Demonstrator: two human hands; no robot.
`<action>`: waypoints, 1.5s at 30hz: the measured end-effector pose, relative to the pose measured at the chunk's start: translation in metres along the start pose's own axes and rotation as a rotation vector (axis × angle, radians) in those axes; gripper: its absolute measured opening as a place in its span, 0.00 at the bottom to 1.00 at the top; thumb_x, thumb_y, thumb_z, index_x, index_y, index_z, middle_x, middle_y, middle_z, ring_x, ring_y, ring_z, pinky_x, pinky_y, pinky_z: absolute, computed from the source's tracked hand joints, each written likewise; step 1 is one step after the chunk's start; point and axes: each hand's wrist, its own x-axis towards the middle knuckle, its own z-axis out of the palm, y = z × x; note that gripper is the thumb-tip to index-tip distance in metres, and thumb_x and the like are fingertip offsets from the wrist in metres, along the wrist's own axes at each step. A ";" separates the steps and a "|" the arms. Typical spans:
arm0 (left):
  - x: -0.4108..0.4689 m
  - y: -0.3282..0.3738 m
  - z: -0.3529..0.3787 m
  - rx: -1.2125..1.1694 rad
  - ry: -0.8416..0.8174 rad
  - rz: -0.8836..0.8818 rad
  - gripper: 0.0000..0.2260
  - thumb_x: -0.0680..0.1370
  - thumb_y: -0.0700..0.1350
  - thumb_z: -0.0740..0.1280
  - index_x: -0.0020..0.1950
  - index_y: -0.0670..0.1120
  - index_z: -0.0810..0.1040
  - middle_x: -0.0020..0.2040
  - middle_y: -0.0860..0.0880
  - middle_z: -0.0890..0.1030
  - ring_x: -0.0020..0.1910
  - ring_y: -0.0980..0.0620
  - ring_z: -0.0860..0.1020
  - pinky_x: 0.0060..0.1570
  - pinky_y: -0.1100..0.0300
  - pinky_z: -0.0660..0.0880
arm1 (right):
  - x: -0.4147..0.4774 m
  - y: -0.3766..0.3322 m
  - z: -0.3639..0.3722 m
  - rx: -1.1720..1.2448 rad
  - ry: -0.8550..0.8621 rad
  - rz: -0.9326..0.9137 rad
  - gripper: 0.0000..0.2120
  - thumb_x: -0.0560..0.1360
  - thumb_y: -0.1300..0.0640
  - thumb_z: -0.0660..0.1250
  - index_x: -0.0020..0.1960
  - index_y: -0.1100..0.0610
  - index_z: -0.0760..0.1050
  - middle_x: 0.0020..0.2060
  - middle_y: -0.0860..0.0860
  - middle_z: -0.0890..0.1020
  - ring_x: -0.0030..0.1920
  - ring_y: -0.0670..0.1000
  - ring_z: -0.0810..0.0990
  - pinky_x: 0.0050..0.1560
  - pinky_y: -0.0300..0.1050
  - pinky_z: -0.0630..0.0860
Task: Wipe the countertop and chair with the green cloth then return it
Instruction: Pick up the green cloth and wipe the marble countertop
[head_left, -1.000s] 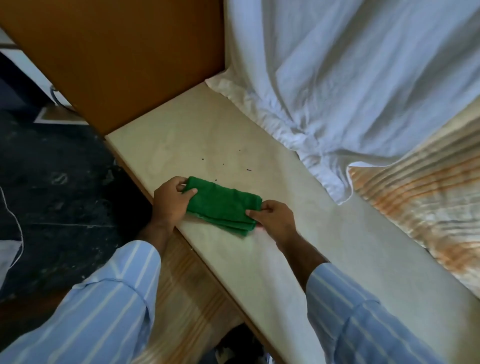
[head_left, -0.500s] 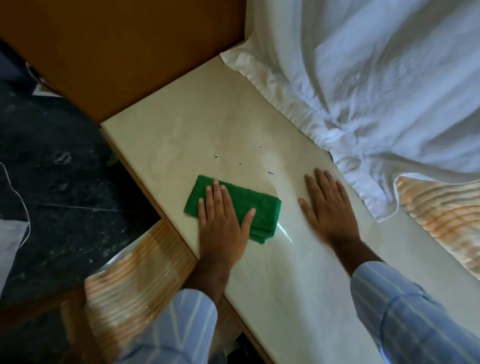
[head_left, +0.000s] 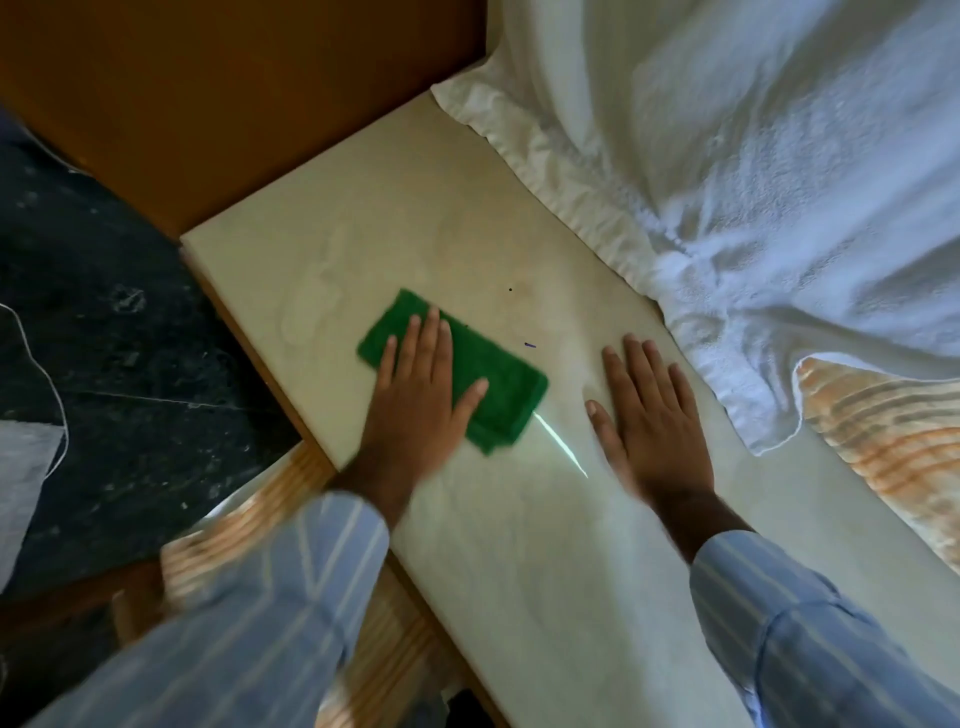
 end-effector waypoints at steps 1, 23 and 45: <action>-0.026 0.002 0.005 0.009 -0.022 0.032 0.37 0.81 0.65 0.45 0.81 0.40 0.49 0.82 0.43 0.49 0.81 0.44 0.49 0.77 0.43 0.50 | 0.000 0.000 0.001 -0.003 0.005 -0.001 0.32 0.85 0.42 0.52 0.85 0.54 0.58 0.86 0.55 0.57 0.86 0.57 0.55 0.84 0.61 0.56; 0.055 0.027 -0.015 0.094 -0.086 0.304 0.35 0.81 0.65 0.44 0.82 0.44 0.48 0.83 0.48 0.48 0.81 0.48 0.47 0.78 0.47 0.46 | -0.001 0.000 -0.001 -0.003 -0.037 -0.007 0.32 0.86 0.42 0.47 0.86 0.54 0.53 0.87 0.55 0.52 0.87 0.55 0.49 0.85 0.59 0.50; -0.001 -0.018 -0.011 0.119 -0.171 0.826 0.34 0.82 0.65 0.51 0.82 0.49 0.47 0.83 0.52 0.47 0.81 0.51 0.46 0.78 0.50 0.43 | -0.001 0.004 0.006 -0.015 0.001 -0.024 0.30 0.87 0.46 0.47 0.86 0.55 0.53 0.87 0.56 0.54 0.87 0.57 0.51 0.85 0.61 0.52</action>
